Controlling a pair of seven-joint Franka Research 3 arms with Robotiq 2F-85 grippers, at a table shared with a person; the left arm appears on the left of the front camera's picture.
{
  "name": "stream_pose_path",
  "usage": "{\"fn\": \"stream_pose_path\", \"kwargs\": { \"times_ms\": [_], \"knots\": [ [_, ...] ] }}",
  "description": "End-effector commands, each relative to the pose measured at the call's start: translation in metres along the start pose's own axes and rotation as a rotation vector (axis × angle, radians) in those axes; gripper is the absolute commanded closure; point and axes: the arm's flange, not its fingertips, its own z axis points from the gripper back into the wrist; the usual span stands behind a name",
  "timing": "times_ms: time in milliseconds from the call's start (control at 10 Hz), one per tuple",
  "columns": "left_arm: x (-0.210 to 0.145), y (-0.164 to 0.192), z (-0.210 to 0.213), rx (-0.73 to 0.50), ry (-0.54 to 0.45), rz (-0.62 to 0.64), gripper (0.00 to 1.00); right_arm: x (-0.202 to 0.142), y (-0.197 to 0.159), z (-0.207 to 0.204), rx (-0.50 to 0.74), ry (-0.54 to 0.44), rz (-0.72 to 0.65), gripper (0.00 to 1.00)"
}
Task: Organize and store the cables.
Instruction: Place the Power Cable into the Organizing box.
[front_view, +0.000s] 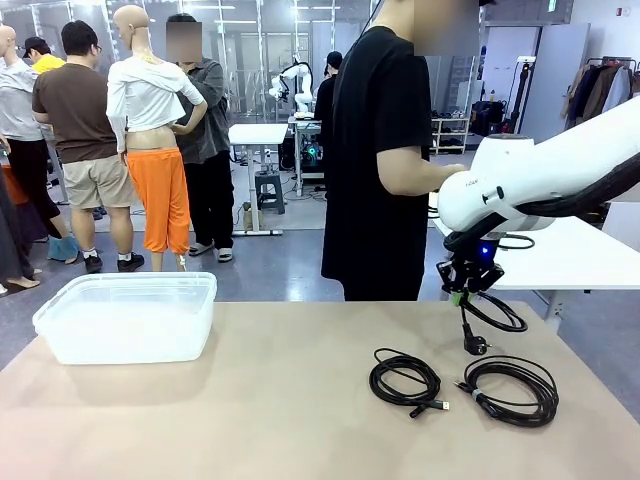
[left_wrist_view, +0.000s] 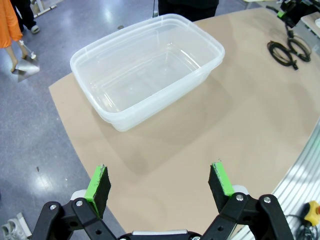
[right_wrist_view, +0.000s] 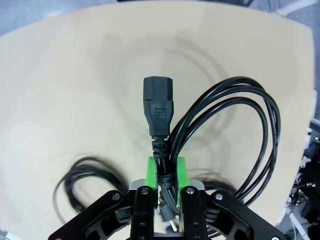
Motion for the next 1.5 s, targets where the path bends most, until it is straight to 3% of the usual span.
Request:
{"fn": "stream_pose_path", "kwargs": {
  "times_ms": [0,400,600,800,1400],
  "knots": [
    [-0.001,0.002,0.0,-0.017,-0.01,-0.012,0.0,-0.009,0.063,0.03,0.036,0.032,-0.046,0.82],
    [-0.001,0.002,0.0,-0.017,-0.01,-0.012,0.0,-0.035,0.195,0.031,0.044,0.045,0.019,0.82],
    [-0.001,0.002,0.0,-0.017,-0.01,-0.012,0.0,-0.055,0.238,0.024,0.006,0.013,-0.001,0.82],
    [-0.001,0.002,0.0,-0.017,-0.01,-0.012,0.0,-0.077,0.282,0.008,0.022,-0.015,0.074,0.82],
    [-0.001,0.002,0.0,-0.017,-0.01,-0.012,0.0,-0.093,0.343,-0.07,0.023,0.041,0.152,0.82]
  ]
}}
